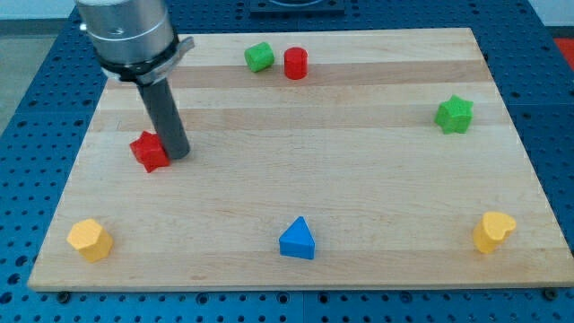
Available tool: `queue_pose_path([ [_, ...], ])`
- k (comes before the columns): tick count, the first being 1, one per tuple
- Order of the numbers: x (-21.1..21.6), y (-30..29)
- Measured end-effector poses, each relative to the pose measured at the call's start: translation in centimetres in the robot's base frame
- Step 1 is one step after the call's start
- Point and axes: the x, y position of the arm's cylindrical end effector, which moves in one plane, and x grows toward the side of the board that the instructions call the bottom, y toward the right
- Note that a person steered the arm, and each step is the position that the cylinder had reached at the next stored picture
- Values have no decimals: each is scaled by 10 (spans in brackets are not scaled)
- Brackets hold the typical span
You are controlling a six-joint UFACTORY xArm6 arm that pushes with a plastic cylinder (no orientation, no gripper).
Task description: Point your arm at the green circle
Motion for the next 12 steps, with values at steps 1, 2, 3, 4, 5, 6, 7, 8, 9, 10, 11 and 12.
queue_pose_path([
  [1, 0, -10],
  [2, 0, -18],
  [3, 0, -14],
  [4, -21, 30],
  [5, -58, 70],
  [6, -59, 70],
  [7, -80, 70],
  [8, -85, 70],
  [9, -85, 68],
  [10, -95, 58],
  [11, -133, 38],
  [12, -186, 26],
])
